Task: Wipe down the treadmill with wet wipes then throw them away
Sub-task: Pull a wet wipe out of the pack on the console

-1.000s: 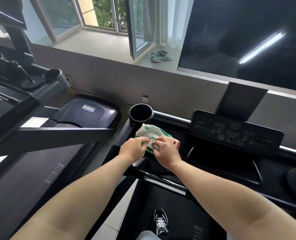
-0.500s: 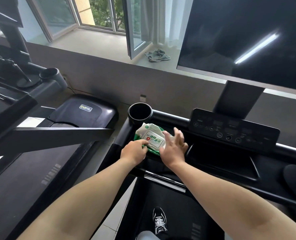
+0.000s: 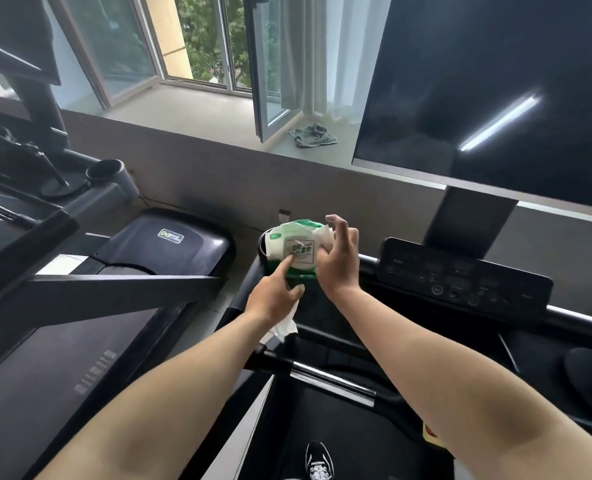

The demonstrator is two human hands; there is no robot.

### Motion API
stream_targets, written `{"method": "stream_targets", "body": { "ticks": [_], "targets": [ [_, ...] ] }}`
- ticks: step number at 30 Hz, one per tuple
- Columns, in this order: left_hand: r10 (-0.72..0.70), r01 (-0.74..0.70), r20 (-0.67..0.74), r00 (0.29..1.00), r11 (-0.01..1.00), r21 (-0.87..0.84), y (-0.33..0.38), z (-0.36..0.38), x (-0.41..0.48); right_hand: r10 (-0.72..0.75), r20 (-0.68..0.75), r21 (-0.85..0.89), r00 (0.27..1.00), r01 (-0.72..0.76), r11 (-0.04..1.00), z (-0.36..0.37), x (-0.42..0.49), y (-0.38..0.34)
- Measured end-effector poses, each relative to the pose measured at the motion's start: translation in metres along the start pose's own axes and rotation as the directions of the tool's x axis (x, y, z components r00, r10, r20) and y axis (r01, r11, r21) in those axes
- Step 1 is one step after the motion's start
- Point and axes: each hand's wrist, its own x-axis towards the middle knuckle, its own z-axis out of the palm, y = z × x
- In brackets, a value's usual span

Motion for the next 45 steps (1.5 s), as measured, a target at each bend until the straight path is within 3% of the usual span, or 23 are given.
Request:
{"method": "stream_targets", "body": {
  "ticks": [3, 9, 14, 19, 23, 28, 32, 35, 37, 39, 42, 45],
  "targets": [
    [-0.039, 0.038, -0.018, 0.999, 0.998, -0.041, 0.007, -0.012, 0.023, -0.029, 0.000, -0.024, 1.000, 0.029, 0.999, 0.009, 0.023, -0.015],
    [-0.137, 0.142, 0.050, 0.989, 0.984, -0.107, 0.004, -0.020, 0.063, 0.051, 0.274, -0.109, 0.960, -0.022, 0.994, 0.032, 0.056, -0.020],
    [-0.107, 0.118, 0.106, 0.989, 0.988, -0.098, 0.006, -0.024, 0.084, -0.090, 0.280, -0.089, 0.956, 0.119, 0.989, 0.044, 0.068, -0.025],
    [-0.098, 0.100, 0.106, 0.990, 0.995, -0.016, -0.005, -0.024, 0.097, 0.005, 0.446, -0.252, 0.895, 0.120, 0.960, 0.061, 0.081, -0.014],
    [-0.142, 0.149, 0.059, 0.988, 0.978, -0.148, -0.015, -0.029, 0.096, 0.071, 0.548, -0.331, 0.833, 0.138, 0.934, 0.069, 0.079, 0.010],
    [-0.179, 0.185, 0.052, 0.983, 0.964, -0.190, -0.031, -0.023, 0.095, 0.117, 0.570, -0.294, 0.814, 0.069, 0.953, 0.083, 0.075, 0.021],
    [-0.242, 0.210, -0.038, 0.969, 0.901, -0.379, -0.036, -0.023, 0.086, 0.135, 0.637, -0.394, 0.759, 0.170, 0.903, 0.085, 0.066, 0.024],
    [-0.264, 0.190, -0.092, 0.960, 0.857, -0.479, -0.041, -0.027, 0.076, 0.063, 0.578, -0.427, 0.814, 0.235, 0.873, 0.086, 0.049, 0.014],
    [-0.274, 0.166, -0.119, 0.954, 0.818, -0.551, -0.044, -0.032, 0.067, -0.110, 0.456, -0.276, 0.883, 0.258, 0.926, 0.085, 0.035, 0.006],
    [-0.288, 0.139, -0.138, 0.948, 0.762, -0.632, -0.045, -0.036, 0.057, -0.184, 0.378, -0.116, 0.907, 0.244, 0.963, 0.082, 0.021, 0.002],
    [-0.294, 0.106, -0.147, 0.944, 0.696, -0.710, -0.044, -0.039, 0.038, -0.056, 0.413, -0.070, 0.909, 0.094, 0.993, 0.072, 0.005, -0.009],
    [-0.307, 0.092, -0.117, 0.945, 0.590, -0.802, -0.041, -0.041, 0.018, -0.055, 0.394, -0.125, 0.918, 0.112, 0.986, 0.064, -0.018, -0.020]
  ]
}}
